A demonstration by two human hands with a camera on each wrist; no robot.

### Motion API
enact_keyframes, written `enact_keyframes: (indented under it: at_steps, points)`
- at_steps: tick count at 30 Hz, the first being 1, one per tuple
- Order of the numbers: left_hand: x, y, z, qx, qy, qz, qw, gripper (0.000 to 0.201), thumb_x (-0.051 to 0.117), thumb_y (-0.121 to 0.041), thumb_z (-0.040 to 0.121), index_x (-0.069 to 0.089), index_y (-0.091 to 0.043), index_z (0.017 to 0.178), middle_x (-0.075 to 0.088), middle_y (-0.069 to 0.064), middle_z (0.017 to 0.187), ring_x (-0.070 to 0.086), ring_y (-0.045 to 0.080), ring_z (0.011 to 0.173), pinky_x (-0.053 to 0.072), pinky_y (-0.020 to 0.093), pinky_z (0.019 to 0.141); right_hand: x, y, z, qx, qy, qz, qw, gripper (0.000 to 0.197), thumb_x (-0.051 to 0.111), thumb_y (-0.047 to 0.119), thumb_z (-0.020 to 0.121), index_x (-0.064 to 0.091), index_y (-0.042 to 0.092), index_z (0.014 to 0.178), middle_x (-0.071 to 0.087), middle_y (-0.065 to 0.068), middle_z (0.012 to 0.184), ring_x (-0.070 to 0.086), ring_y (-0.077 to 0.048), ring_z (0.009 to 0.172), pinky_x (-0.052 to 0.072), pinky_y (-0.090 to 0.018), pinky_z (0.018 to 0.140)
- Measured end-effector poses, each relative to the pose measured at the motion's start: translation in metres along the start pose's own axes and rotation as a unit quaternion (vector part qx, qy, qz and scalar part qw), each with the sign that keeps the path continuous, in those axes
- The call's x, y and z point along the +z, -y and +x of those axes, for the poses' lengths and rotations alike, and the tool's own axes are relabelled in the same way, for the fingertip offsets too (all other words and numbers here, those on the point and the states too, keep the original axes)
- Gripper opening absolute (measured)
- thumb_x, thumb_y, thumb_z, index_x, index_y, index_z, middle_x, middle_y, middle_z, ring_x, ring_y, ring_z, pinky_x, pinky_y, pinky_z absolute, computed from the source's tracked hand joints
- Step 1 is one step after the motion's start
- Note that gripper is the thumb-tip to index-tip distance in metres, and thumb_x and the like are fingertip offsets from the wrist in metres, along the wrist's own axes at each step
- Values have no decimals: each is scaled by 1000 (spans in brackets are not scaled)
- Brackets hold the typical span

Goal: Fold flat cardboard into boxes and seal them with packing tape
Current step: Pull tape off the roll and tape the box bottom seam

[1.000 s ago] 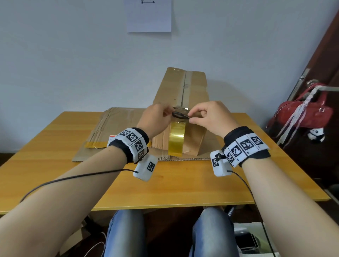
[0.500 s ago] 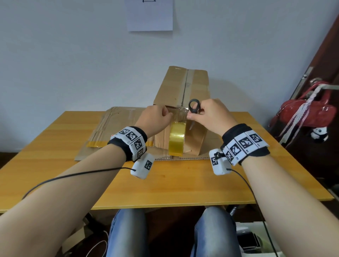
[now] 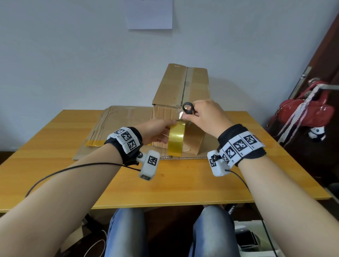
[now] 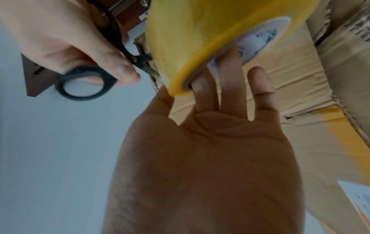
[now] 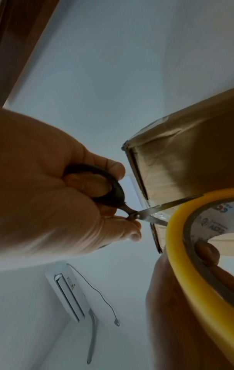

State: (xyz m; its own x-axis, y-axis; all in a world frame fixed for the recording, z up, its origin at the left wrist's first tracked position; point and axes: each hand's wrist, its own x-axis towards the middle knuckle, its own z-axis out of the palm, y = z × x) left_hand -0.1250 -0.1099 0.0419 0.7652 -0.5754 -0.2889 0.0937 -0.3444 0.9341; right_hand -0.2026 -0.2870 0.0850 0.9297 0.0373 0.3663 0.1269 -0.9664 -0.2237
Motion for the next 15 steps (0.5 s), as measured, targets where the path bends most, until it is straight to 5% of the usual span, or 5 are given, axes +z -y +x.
enact_keyframes:
  at_steps: [6, 15]
  points:
    - [6, -4, 3, 3, -30, 5, 1000, 45, 57, -44, 97, 67, -5, 115, 69, 9, 89, 64, 20, 65, 53, 33, 72, -2, 13, 4, -7, 33, -42, 999, 42, 60, 45, 96, 58, 9, 75, 55, -4, 73, 55, -25, 71, 42, -36, 62]
    - [8, -6, 3, -24, -75, -5, 997, 40, 59, -51, 94, 65, -13, 100, 65, 3, 78, 61, 16, 61, 49, 28, 62, -5, 18, 5, 14, 37, -66, 997, 46, 58, 43, 99, 42, 20, 62, 50, 0, 64, 49, -19, 59, 29, -28, 49]
